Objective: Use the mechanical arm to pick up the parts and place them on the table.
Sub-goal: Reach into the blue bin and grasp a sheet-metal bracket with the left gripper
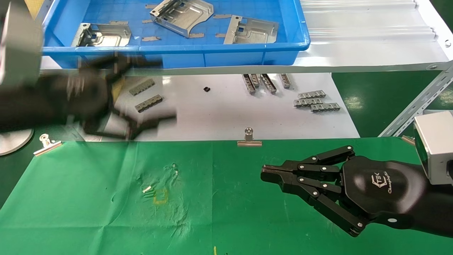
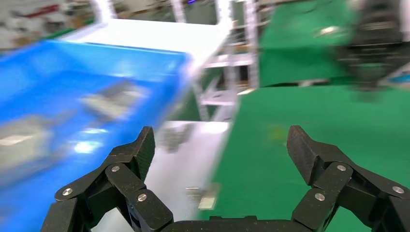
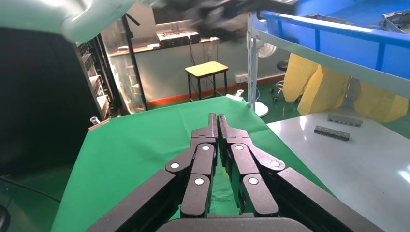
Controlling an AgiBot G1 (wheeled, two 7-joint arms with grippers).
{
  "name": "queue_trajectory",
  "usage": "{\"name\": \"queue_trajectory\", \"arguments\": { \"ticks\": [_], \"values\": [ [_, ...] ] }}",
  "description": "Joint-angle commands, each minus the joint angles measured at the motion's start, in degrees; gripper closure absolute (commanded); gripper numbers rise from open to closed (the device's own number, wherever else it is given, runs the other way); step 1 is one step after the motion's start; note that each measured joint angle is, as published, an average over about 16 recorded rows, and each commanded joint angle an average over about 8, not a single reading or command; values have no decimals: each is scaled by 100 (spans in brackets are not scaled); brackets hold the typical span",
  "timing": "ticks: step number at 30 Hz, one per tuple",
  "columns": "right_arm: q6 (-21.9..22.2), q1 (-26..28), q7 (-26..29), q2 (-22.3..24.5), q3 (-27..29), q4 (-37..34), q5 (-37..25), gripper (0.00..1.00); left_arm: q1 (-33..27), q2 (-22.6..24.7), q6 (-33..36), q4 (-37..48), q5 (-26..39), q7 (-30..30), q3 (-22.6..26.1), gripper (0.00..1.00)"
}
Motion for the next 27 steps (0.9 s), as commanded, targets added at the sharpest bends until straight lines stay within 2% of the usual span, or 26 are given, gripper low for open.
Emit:
{"name": "queue_trajectory", "arguments": {
  "ticks": [1, 7, 14, 15, 17, 18, 22, 23, 25, 26, 27],
  "values": [
    [0, 0, 0, 0, 0, 0, 0, 100, -572, 228, 11, 516, 345, 73, 137, 0],
    [0, 0, 0, 0, 0, 0, 0, 100, -1820, 1240, -1351, 2530, 1286, 459, 441, 0],
    [0, 0, 0, 0, 0, 0, 0, 100, -2548, 2161, -2531, 4118, 1751, 603, 636, 0],
    [0, 0, 0, 0, 0, 0, 0, 100, -2609, 2264, -2649, 4278, 1779, 598, 650, 7],
    [0, 0, 0, 0, 0, 0, 0, 99, -2707, 2441, -2861, 4546, 1827, 577, 677, 32],
    [0, 0, 0, 0, 0, 0, 0, 93, -2750, 2520, -2956, 4659, 1851, 565, 692, 45],
    [0, 0, 0, 0, 0, 0, 0, 44, -2882, 2747, -3250, 4984, 1950, 496, 756, 95],
    [0, 0, 0, 0, 0, 0, 0, 32, -2906, 2787, -3307, 5042, 1977, 475, 774, 100],
    [0, 0, 0, 0, 0, 0, 0, 8, -2949, 2854, -3409, 5136, 2035, 432, 814, 100],
    [0, 0, 0, 0, 0, 0, 0, 1, -2965, 2883, -3457, 5174, 2067, 409, 836, 100],
    [0, 0, 0, 0, 0, 0, 0, 0, -2979, 2910, -3506, 5207, 2099, 387, 858, 100]
  ]
}}
